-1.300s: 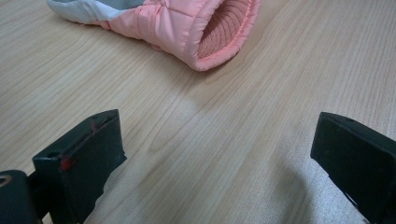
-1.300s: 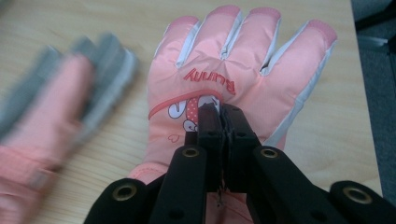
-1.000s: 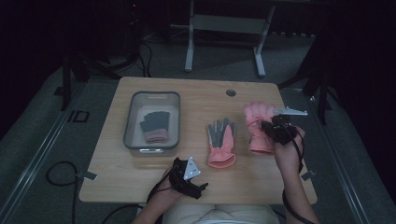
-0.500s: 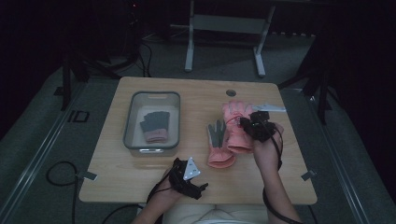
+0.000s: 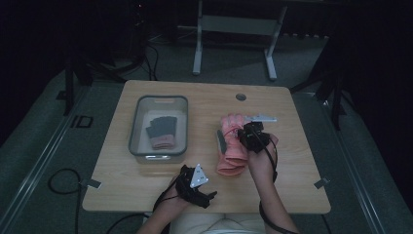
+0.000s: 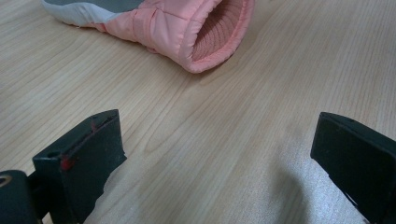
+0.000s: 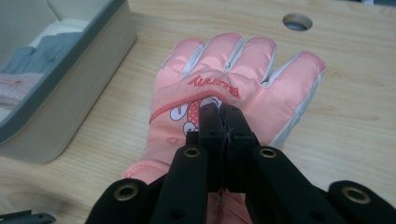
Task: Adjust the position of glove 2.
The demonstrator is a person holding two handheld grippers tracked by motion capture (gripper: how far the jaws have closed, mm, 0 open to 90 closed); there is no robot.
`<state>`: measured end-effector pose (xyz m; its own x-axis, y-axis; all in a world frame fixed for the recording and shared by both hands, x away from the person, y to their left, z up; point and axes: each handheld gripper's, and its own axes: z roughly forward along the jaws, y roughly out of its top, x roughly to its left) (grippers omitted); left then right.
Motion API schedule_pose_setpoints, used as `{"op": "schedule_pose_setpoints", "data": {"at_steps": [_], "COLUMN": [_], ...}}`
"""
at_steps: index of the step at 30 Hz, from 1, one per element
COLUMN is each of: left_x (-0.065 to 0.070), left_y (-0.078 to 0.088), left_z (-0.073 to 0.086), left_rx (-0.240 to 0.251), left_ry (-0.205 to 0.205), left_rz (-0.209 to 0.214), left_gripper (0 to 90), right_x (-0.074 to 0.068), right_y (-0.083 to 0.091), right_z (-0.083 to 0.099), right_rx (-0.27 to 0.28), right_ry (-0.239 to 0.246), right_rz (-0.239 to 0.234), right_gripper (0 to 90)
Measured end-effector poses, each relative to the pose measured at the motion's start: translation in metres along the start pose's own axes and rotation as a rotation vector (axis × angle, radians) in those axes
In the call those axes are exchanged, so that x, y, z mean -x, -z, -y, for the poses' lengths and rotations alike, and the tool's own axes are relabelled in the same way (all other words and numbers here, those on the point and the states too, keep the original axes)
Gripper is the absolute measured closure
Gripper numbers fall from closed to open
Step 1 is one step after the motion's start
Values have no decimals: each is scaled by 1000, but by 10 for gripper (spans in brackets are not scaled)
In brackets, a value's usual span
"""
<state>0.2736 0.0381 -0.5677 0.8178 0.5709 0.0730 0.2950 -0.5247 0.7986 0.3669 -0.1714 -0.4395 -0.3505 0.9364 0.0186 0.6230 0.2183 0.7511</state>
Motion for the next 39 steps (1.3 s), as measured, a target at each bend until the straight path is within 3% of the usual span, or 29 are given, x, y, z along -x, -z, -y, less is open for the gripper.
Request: {"op": "schedule_pose_setpoints", "data": {"at_steps": [12, 18, 27, 29, 32, 39], "left_x": [0, 0, 0, 0, 0, -1], "left_y": [0, 0, 0, 0, -1, -1], "left_z": [0, 0, 0, 0, 0, -1], "left_rx": [3, 0, -1, 1, -2, 11], "left_ry": [4, 0, 0, 1, -1, 8], "left_rz": [1, 1, 5, 5, 5, -15], "left_gripper": [19, 19, 19, 19, 19, 19], "right_x": [-5, -11, -3, 6, 12, 12], "right_y": [-35, -49, -44, -38, -34, -30], "right_z": [15, 20, 25, 31, 35, 31], "right_rx": [-52, -91, -123, -125, -127, -103], "right_ry": [-36, -11, 42, 75, 72, 74], "right_rz": [7, -6, -35, -74, -102, -162], "right_gripper": [881, 872, 872, 865, 853, 758]}}
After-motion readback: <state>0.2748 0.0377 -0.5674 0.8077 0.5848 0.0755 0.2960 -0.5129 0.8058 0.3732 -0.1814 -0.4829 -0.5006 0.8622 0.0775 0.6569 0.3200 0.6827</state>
